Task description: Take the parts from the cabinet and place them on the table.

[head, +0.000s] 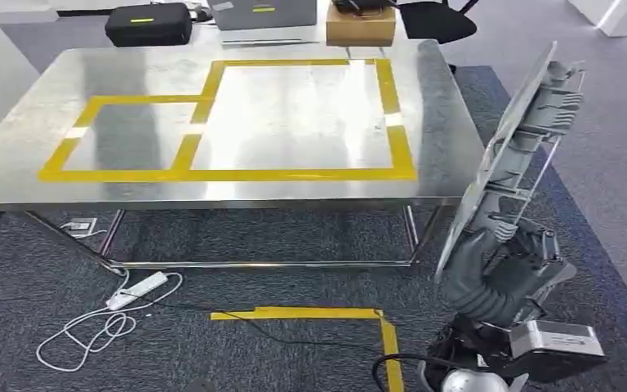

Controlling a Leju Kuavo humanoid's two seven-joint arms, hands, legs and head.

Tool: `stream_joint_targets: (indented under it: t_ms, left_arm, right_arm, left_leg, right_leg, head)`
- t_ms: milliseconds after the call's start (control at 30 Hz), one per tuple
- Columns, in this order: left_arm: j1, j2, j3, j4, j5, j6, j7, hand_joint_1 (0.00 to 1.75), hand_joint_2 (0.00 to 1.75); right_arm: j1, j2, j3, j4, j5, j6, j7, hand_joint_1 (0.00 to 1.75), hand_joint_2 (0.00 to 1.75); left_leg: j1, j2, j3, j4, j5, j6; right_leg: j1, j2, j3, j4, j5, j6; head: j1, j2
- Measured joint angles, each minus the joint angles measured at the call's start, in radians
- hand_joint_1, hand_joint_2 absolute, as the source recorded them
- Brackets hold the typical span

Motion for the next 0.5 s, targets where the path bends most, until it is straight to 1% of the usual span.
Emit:
stream_joint_targets:
  t_ms: [33,67,100,167,200,233,267,333,367,400,433,467,500]
  left_arm:
    - [-0.004,0.000,0.002,0.000,-0.002,0.000,0.000,0.00,1.75]
    - [-0.005,0.000,0.003,0.000,-0.003,0.000,0.000,0.00,1.75]
    - [-0.005,0.000,0.004,0.000,-0.005,0.000,0.000,0.00,1.75]
    - [0.001,-0.001,0.005,0.000,-0.009,-0.001,0.005,0.00,1.75]
    - [0.006,-0.001,0.005,0.000,-0.010,-0.001,0.006,0.00,1.75]
    - [0.009,-0.002,0.005,0.000,-0.013,-0.001,0.006,0.00,1.75]
    - [0.007,-0.003,0.005,0.000,-0.015,-0.001,0.007,0.00,1.75]
    - [0.007,-0.003,0.006,0.000,-0.019,0.000,0.008,0.00,1.75]
    - [0.007,-0.007,0.007,0.000,-0.022,0.000,0.008,0.00,1.75]
    - [0.006,-0.008,0.008,0.000,-0.025,0.000,0.009,0.00,1.75]
    - [0.005,-0.008,0.008,0.000,-0.028,0.000,0.010,0.00,1.75]
    - [0.005,-0.008,0.009,0.000,-0.031,-0.001,0.010,0.00,1.75]
    - [0.005,-0.008,0.010,0.000,-0.034,-0.002,0.011,0.00,1.75]
  right_arm:
    - [0.000,0.000,-0.001,0.000,0.004,-0.003,-0.007,1.75,1.75]
    - [-0.001,0.000,-0.003,0.000,0.008,-0.004,-0.010,1.75,1.75]
    - [0.000,0.001,-0.004,0.000,0.011,-0.004,-0.014,1.75,1.75]
    - [0.003,0.007,-0.010,0.000,0.014,-0.005,-0.032,1.75,1.75]
    - [0.002,0.010,-0.011,0.000,0.007,-0.005,-0.040,1.75,1.75]
    - [0.001,0.010,-0.012,0.000,-0.011,-0.005,-0.045,1.75,1.75]
    - [0.001,0.010,-0.014,-0.001,-0.019,-0.005,-0.053,1.75,1.75]
    - [0.014,0.015,-0.023,-0.001,-0.007,-0.005,-0.077,1.75,1.75]
    - [0.018,0.018,-0.025,-0.001,0.016,-0.005,-0.085,1.75,1.75]
    - [0.020,0.019,-0.027,-0.003,0.050,-0.005,-0.088,1.75,1.75]
    - [0.025,0.023,-0.032,-0.006,0.081,-0.005,-0.095,1.75,1.75]
    - [0.033,0.032,-0.038,-0.011,0.111,-0.005,-0.117,1.75,1.75]
    - [0.041,0.040,-0.047,-0.016,0.127,-0.005,-0.140,1.75,1.75]
  left_leg:
    - [0.000,0.000,-0.018,0.046,-0.008,0.000]
    - [0.000,0.000,-0.015,0.045,0.008,0.001]
    - [0.000,0.000,0.006,0.000,0.049,0.004]
    - [0.000,-0.002,0.074,-0.165,0.148,0.012]
    - [0.000,-0.010,0.093,-0.214,0.158,0.016]
    - [-0.002,-0.010,0.097,-0.234,0.155,0.017]
    - [-0.002,-0.009,0.102,-0.253,0.138,0.022]
    - [-0.003,-0.011,0.094,-0.251,0.141,0.028]
    - [0.004,-0.009,0.096,-0.259,0.148,0.038]
    - [0.005,-0.007,0.097,-0.261,0.150,0.041]
    - [0.005,-0.006,0.097,-0.260,0.150,0.046]
    - [0.004,-0.004,0.096,-0.260,0.150,0.047]
    - [0.003,-0.004,0.096,-0.260,0.150,0.047]
  right_leg:
    - [0.001,0.002,0.001,0.000,0.000,-0.001]
    - [0.002,0.005,0.003,0.000,-0.001,-0.001]
    - [0.002,0.011,0.004,0.001,-0.001,-0.001]
    - [0.002,0.020,0.007,0.002,-0.002,0.001]
    - [0.003,0.022,0.004,0.002,-0.001,0.003]
    - [0.009,0.028,-0.003,0.009,0.000,0.008]
    - [0.009,0.028,-0.013,0.010,0.004,0.015]
    - [0.008,0.026,-0.017,0.005,0.010,0.025]
    - [0.007,0.025,-0.021,0.009,0.004,0.031]
    - [0.005,0.021,-0.036,0.028,-0.013,0.035]
    - [0.005,0.018,-0.057,0.079,-0.046,0.039]
    - [0.005,0.018,-0.094,0.164,-0.087,0.042]
    - [0.005,0.018,-0.130,0.243,-0.118,0.044]
  head:
    - [0.000,0.000]
    - [0.001,0.000]
    - [0.000,0.000]
    - [0.000,0.000]
    - [0.001,0.000]
    - [0.000,0.000]
    - [0.001,0.000]
    - [0.002,0.000]
    - [0.001,0.000]
    - [0.003,0.000]
    - [0.005,0.000]
    - [0.002,0.000]
    - [0.003,0.000]
